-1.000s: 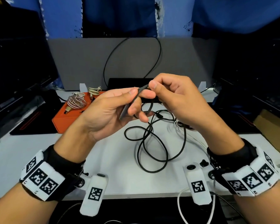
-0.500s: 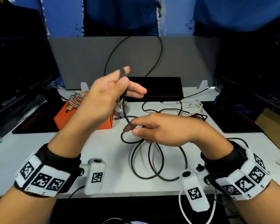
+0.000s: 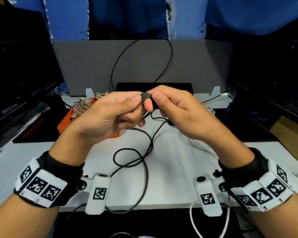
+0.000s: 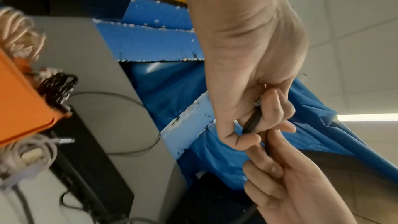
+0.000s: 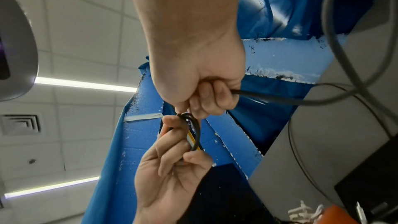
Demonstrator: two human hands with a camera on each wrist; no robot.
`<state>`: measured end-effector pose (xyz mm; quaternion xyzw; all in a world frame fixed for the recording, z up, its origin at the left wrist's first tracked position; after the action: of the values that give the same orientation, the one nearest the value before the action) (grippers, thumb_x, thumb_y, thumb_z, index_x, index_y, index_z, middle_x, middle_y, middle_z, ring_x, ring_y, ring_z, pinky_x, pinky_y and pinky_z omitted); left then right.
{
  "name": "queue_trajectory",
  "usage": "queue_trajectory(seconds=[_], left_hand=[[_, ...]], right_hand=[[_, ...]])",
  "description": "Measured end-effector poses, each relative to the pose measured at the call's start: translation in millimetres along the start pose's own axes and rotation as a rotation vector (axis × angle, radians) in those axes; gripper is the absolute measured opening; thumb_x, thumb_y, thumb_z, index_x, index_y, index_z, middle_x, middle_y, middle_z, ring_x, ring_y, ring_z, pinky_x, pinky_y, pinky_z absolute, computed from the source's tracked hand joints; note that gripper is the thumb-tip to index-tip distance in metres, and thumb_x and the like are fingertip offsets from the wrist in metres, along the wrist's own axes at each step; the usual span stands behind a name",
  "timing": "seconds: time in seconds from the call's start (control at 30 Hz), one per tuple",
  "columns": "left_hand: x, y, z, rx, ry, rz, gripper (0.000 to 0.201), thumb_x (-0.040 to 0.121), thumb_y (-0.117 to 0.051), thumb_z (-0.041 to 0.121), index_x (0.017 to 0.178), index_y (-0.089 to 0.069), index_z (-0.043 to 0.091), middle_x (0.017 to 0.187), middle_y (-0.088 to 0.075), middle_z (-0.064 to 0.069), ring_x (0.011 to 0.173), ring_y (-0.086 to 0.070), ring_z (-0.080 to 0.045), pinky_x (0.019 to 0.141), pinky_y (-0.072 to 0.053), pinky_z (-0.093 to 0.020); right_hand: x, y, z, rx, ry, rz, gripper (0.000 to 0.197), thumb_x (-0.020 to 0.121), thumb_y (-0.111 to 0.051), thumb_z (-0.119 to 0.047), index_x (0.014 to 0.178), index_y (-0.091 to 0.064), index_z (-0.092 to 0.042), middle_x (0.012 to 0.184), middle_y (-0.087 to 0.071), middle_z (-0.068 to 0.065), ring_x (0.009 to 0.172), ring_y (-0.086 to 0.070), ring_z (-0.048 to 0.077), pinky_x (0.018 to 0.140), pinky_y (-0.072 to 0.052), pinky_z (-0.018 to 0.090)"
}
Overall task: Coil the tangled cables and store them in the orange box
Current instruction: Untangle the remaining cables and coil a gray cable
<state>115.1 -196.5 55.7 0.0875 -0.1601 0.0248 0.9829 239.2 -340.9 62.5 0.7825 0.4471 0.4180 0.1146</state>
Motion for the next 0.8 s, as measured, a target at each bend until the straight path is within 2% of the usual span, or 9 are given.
queue_trajectory(seconds=[0.1,0.17,0.33,0.4,0.47,0.57,0.67,0.7,0.8], left_hand=[[2.1,-6.4,-6.7,-0.142,0.036,-0.023,0.026,0.104,-0.033,0.016,0.099,-0.058,0.008,0.061,-0.046,0.004,0.055,-0.049,-0.014,0.081,-0.051,-0.036],[3.0,-8.4,-9.2,-0.214,0.071,-0.032,0.029,0.104,-0.036,0.019,0.103,-0.062,0.006,0.064,-0.052,-0.001,0.062,-0.059,-0.021,0.092,-0.051,-0.051],[2.8,-13.8,-7.3,-0.203,0.114,0.009,0.041,0.105,-0.037,0.032,0.087,-0.067,0.011,0.049,-0.044,0.002,0.055,-0.057,-0.024,0.100,-0.041,-0.071],[3.4,-19.8,-4.0,-0.212,0.065,0.079,0.037,0.105,-0.038,0.029,0.081,-0.062,0.013,0.048,-0.044,0.004,0.054,-0.057,-0.021,0.077,-0.058,-0.048],[5.4,-27.1,-2.4,-0.224,0.005,0.130,0.033,0.105,-0.038,0.027,0.085,-0.058,0.011,0.051,-0.048,0.004,0.057,-0.063,-0.021,0.072,-0.057,-0.031],[4.8,-32.0,-2.1,-0.231,-0.036,0.074,0.031,0.105,-0.036,0.024,0.096,-0.060,0.008,0.056,-0.055,0.003,0.062,-0.069,-0.021,0.101,-0.047,-0.061],[0.1,-25.5,-2.8,-0.184,-0.016,-0.045,0.033,0.106,-0.032,0.021,0.101,-0.060,0.005,0.053,-0.055,0.006,0.059,-0.070,-0.021,0.104,-0.022,-0.084],[-0.6,-23.3,-0.9,-0.174,-0.023,-0.046,0.031,0.106,-0.032,0.021,0.099,-0.059,0.006,0.052,-0.054,0.006,0.059,-0.069,-0.021,0.102,-0.030,-0.081],[2.8,-16.1,7.7,-0.243,-0.074,0.095,0.024,0.105,-0.033,0.023,0.095,-0.051,0.010,0.057,-0.056,0.007,0.066,-0.071,-0.019,0.082,-0.058,-0.039]], right_hand=[[0.1,2.1,2.8,-0.053,-0.033,-0.017,0.036,0.107,-0.043,-0.039,0.091,-0.065,-0.015,0.065,-0.051,-0.014,0.061,-0.047,0.005,0.060,-0.036,0.027],[-0.4,5.2,2.3,-0.121,-0.028,-0.027,0.034,0.107,-0.045,-0.039,0.082,-0.061,-0.025,0.069,-0.054,-0.012,0.065,-0.049,0.005,0.063,-0.042,0.033],[-1.8,6.5,-1.9,-0.210,-0.005,-0.081,0.035,0.108,-0.045,-0.040,0.081,-0.065,-0.028,0.073,-0.061,-0.013,0.069,-0.056,0.007,0.064,-0.041,0.023],[-1.4,6.6,-3.9,-0.165,0.008,-0.042,0.035,0.108,-0.045,-0.038,0.084,-0.066,-0.024,0.073,-0.061,-0.012,0.069,-0.057,0.007,0.063,-0.043,0.021],[-0.5,8.5,-5.1,-0.066,0.013,-0.003,0.034,0.110,-0.044,-0.034,0.081,-0.062,-0.032,0.073,-0.061,-0.015,0.068,-0.055,0.003,0.064,-0.041,0.015],[-1.4,12.8,-6.4,0.018,0.016,-0.043,0.039,0.112,-0.042,-0.032,0.075,-0.057,-0.034,0.076,-0.069,-0.008,0.062,-0.053,0.003,0.063,-0.039,0.015],[-4.9,14.5,-9.9,0.031,0.014,-0.117,0.041,0.112,-0.043,-0.025,0.074,-0.058,-0.027,0.064,-0.057,-0.019,0.055,-0.049,0.000,0.058,-0.036,0.011],[-4.6,13.5,-10.1,0.044,0.008,-0.115,0.039,0.112,-0.042,-0.024,0.077,-0.060,-0.021,0.061,-0.052,-0.021,0.053,-0.048,0.000,0.056,-0.036,0.010],[1.3,7.4,-0.2,0.141,-0.072,-0.015,0.031,0.114,-0.036,-0.025,0.091,-0.055,-0.015,0.062,-0.043,-0.014,0.045,-0.038,0.002,0.046,-0.031,0.012]])
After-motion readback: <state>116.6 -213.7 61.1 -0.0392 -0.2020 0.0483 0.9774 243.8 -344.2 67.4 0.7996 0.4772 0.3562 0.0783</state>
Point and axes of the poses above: each hand's wrist, its own x-axis towards the middle knuckle, its own y-axis out of the back of the hand, z = x × y, the point moved 2 cm from there along x, towards the middle knuckle
